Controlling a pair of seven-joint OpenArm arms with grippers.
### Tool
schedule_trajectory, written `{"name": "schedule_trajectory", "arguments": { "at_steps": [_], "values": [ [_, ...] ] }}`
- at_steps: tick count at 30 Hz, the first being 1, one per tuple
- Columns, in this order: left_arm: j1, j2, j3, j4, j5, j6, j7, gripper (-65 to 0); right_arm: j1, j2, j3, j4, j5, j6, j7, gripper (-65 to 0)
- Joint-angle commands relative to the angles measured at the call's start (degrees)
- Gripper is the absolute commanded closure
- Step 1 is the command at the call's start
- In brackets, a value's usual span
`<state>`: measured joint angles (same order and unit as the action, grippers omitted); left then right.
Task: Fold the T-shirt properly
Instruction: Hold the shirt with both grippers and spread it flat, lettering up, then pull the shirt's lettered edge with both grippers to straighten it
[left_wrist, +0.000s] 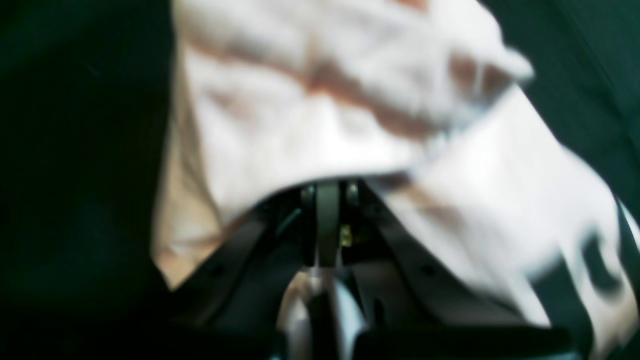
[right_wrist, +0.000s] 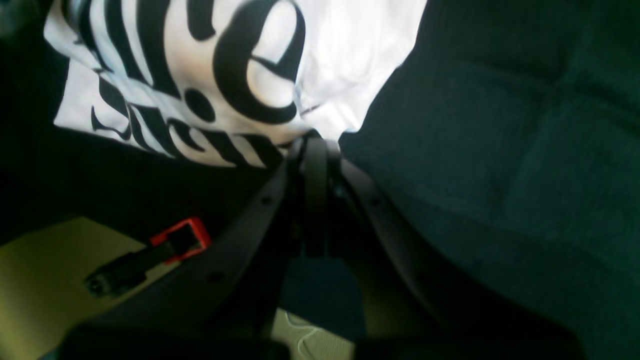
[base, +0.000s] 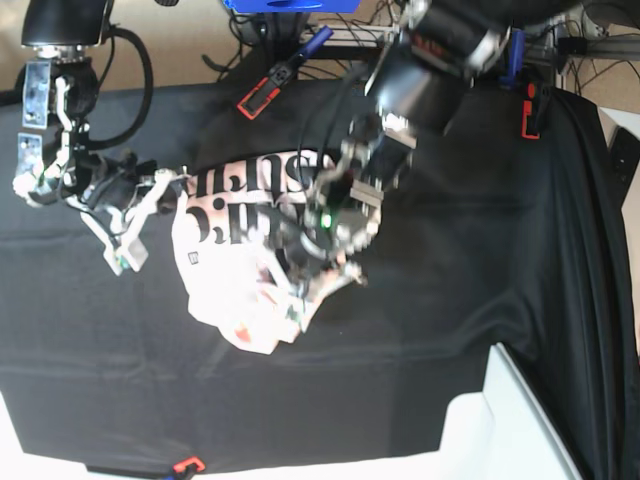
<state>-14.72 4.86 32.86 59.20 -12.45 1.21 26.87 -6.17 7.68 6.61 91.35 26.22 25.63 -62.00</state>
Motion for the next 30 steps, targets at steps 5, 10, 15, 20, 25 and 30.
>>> {"name": "schedule_trajectory", "arguments": {
  "at_steps": [5, 10, 15, 20, 25, 30],
  "values": [
    [-6.7, 2.1, -0.1, -4.6, -0.1, -0.1, -1.6, 0.0, 0.9, 0.4, 0.1, 1.0, 0.8, 0.3, 0.9, 0.0],
    [-10.1, 1.9, -1.1, -11.3, -0.1, 0.0, -5.4, 0.0, 0.9, 0.5, 0.1, 1.0, 0.8, 0.4, 0.9, 0.0],
    [-9.9, -0.4, -10.2, -13.2, 0.4, 0.0, -7.2, 0.0, 0.9, 0.6, 0.1, 1.0, 0.8, 0.4, 0.9, 0.0],
    [-9.9, -1.5, -11.5, -11.3, 0.1, 0.0, -7.0, 0.0, 1.0, 0.6, 0.1, 1.3, 0.8, 0.4, 0.9, 0.0],
    [-3.0, -1.3, -11.2, 3.7, -0.1, 0.0, -1.6, 0.0, 1.4, 0.7, 0.0, 1.4, 0.8, 0.4, 1.1, 0.0],
    [7.9, -1.2, -10.0, 20.1, 0.1, 0.0, 3.0, 0.0, 1.7, 1.7, 0.3, 1.4, 0.6, 0.4, 2.6, 0.0]
  ]
}}
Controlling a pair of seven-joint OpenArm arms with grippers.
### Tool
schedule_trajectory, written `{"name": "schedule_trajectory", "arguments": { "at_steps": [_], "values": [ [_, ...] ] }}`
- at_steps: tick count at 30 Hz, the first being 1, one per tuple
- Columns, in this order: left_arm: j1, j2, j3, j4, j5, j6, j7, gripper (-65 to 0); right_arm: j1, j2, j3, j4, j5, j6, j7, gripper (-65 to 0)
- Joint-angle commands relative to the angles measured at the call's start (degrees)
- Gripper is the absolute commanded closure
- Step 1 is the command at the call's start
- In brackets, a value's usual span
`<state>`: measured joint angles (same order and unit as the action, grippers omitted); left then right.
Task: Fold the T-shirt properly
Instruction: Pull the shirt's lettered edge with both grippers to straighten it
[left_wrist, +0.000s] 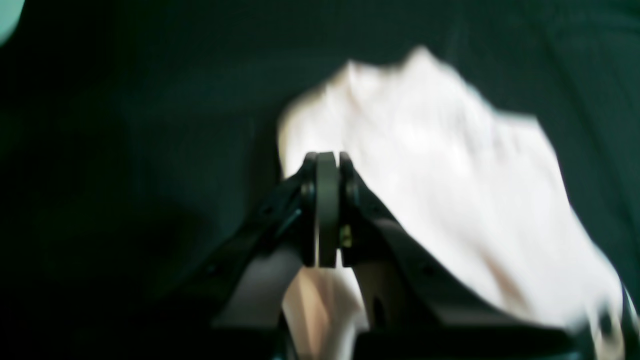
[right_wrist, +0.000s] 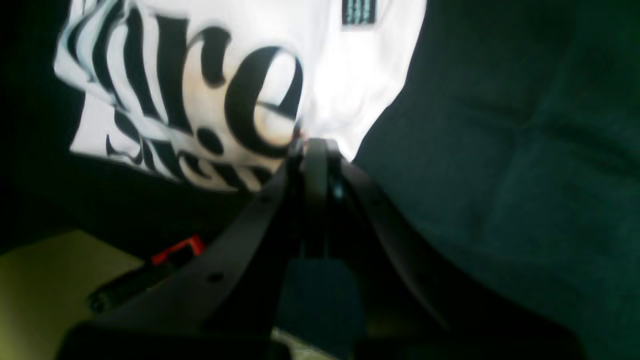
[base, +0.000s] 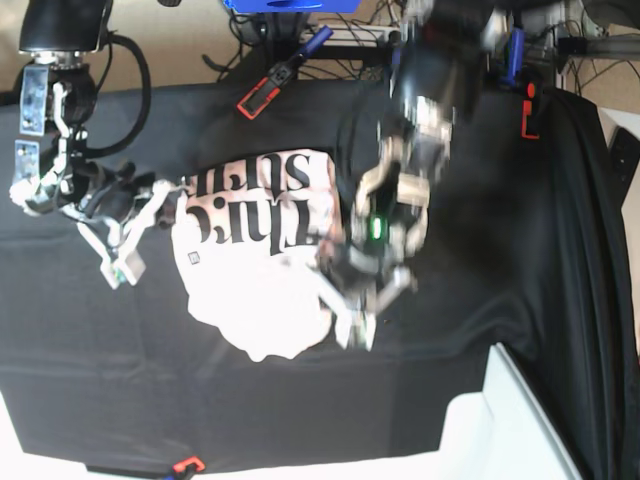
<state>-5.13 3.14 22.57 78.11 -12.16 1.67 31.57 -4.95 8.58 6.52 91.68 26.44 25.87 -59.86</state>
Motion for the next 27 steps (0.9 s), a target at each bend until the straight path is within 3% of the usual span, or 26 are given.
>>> {"name": "schedule_trajectory", "arguments": {
  "at_steps": [1, 4, 8, 16, 27],
  "values": [
    [0.2, 0.3, 1.0, 3.3, 0.1, -0.5, -0.8, 0.0, 0.5, 1.3, 0.3, 1.0, 0.4, 0.2, 0.5, 0.0],
    [5.5, 0.2, 4.1, 7.4, 0.3, -0.5, 0.0, 0.0, 0.4, 1.5, 0.6, 1.0, 0.6, 0.2, 0.6, 0.0],
    [7.7, 0.5, 6.1, 6.6, 0.3, -0.5, -3.4, 0.0, 0.7, 1.0, -0.1, 2.4, 0.6, 0.2, 0.6, 0.0],
    [5.9, 1.7, 7.7, -6.4, 0.3, -0.5, -3.9, 0.0, 3.1, 1.0, -12.6, 6.6, 0.6, 0.2, 1.4, 0.0],
    [8.2, -4.9, 7.0, -7.3, 0.2, -0.4, -3.9, 0.0, 2.4, 1.0, -15.4, -14.1, 0.7, 0.2, 13.2, 0.0]
  ]
}}
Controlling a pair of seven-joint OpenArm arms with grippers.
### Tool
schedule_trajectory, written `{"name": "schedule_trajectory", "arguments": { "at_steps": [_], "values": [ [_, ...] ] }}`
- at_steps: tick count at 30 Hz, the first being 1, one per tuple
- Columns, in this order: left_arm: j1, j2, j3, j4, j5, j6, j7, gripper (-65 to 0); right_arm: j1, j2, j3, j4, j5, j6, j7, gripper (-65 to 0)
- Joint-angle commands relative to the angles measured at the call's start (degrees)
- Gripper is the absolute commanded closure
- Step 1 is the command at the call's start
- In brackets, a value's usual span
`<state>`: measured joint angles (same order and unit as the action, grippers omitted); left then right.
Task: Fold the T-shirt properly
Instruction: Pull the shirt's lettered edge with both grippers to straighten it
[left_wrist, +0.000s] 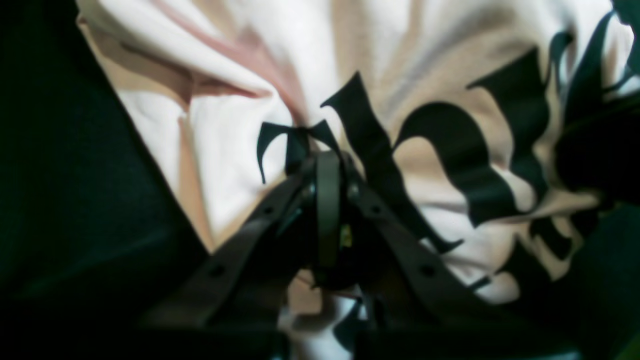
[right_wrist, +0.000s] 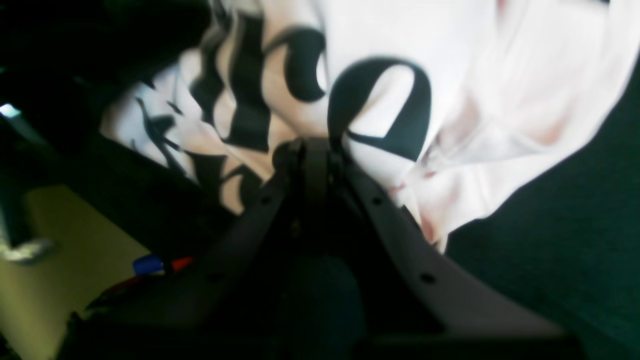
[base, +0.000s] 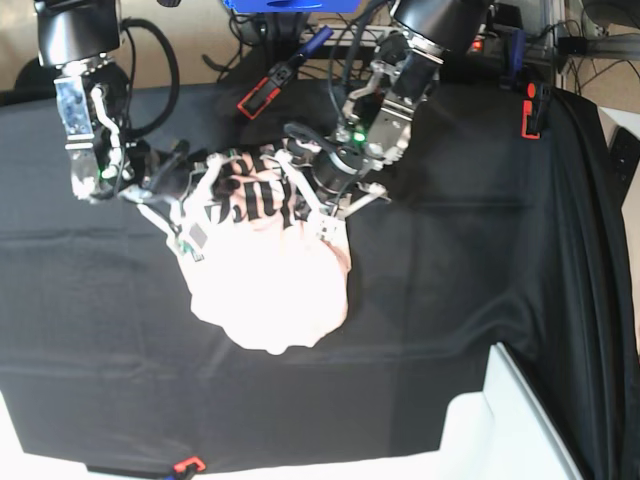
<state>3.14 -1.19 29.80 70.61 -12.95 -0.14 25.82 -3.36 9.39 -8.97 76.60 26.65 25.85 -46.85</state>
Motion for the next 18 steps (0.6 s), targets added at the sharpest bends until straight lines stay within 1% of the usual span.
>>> {"name": "schedule_trajectory", "arguments": {
  "at_steps": [1, 4, 6, 12, 14, 17, 18],
  "values": [
    [-0.4, -1.1, -0.2, 0.2, 1.0, 1.4, 1.8, 0.0, 0.4, 0.2, 0.1, 0.5, 0.5, 0.2, 0.8, 0.0],
    [-0.7, -1.7, -0.4, 1.0, 0.9, 1.4, 1.6, 0.0, 0.1, 0.2, 0.2, 0.9, 0.5, 0.2, 1.1, 0.0],
    [-0.8, -1.7, -0.4, 3.6, 0.9, 1.4, 1.6, 0.0, 0.0, 0.2, 0.5, 3.4, 0.5, 0.2, 1.0, 0.0],
    [1.9, -1.7, -0.3, 16.2, 0.9, 1.4, 2.0, 0.0, -3.5, 0.4, 0.6, 16.1, 0.4, 0.2, 0.9, 0.0],
    [3.7, -1.7, -0.3, 19.5, 0.9, 1.4, 2.2, 0.0, -5.1, 1.6, 0.6, 20.1, 0.3, 0.2, 0.9, 0.0],
    [6.2, -1.8, -0.3, 21.9, 1.0, 1.4, 6.5, 0.0, -6.4, 2.6, 1.0, 22.0, 0.3, -0.1, 0.9, 0.0],
    [7.0, -1.9, -0.3, 21.9, 1.0, 1.4, 7.3, 0.0, -6.6, 3.1, 2.8, 22.0, 0.3, -0.1, 0.8, 0.0]
  ]
}}
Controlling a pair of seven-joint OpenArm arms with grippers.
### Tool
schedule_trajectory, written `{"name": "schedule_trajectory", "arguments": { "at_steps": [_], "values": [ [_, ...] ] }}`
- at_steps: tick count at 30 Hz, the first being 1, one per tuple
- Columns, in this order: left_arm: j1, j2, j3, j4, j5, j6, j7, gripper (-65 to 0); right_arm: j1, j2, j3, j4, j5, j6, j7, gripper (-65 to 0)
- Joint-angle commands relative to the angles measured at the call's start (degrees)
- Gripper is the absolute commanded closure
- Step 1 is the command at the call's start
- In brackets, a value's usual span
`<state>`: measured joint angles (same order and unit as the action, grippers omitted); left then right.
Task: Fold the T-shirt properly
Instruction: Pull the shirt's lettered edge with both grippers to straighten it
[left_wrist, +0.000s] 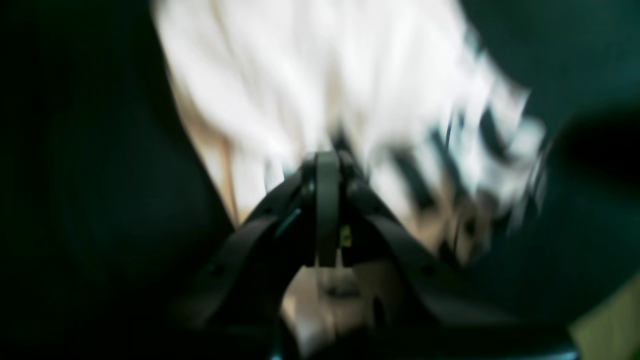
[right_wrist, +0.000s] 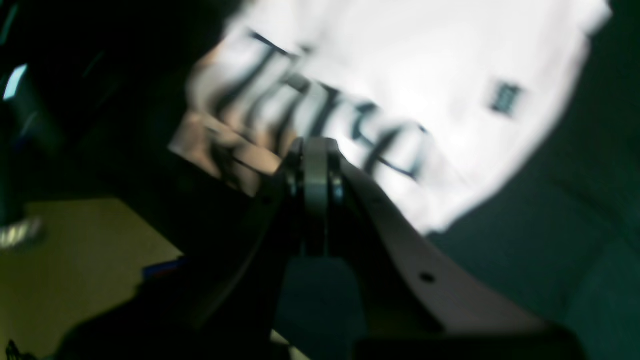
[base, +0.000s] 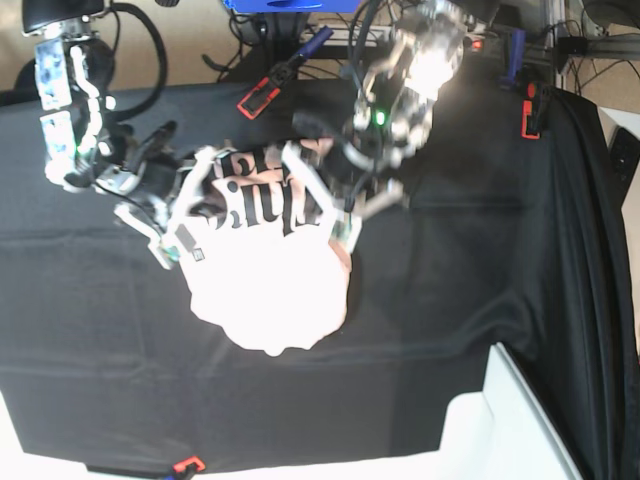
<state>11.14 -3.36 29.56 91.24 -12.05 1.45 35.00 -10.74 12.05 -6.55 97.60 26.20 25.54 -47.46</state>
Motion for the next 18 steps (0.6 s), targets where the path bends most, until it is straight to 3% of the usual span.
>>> {"name": "schedule_trajectory", "arguments": {
  "at_steps": [1, 4, 9, 18],
  "values": [
    [-0.1, -0.6, -0.1, 1.3, 0.1, -0.1, -1.4, 0.0, 0.3, 0.4, 2.5, 0.7, 0.7, 0.2, 1.4, 0.0],
    [2.1, -1.6, -0.1, 1.3, 0.1, 0.4, -1.5, 0.0, 0.4, 0.6, 6.8, -2.2, 0.7, 0.4, 1.4, 0.0],
    [4.3, -3.5, 0.6, 1.4, -0.3, 7.3, -1.4, 0.0, 2.8, 2.1, 8.5, -8.2, 0.7, 0.4, 1.4, 0.0],
    [6.8, -3.1, 0.5, -0.6, -0.5, 7.4, -1.4, 0.0, 10.3, 1.9, 8.4, -21.4, 0.7, 0.5, 1.6, 0.0]
  ]
}}
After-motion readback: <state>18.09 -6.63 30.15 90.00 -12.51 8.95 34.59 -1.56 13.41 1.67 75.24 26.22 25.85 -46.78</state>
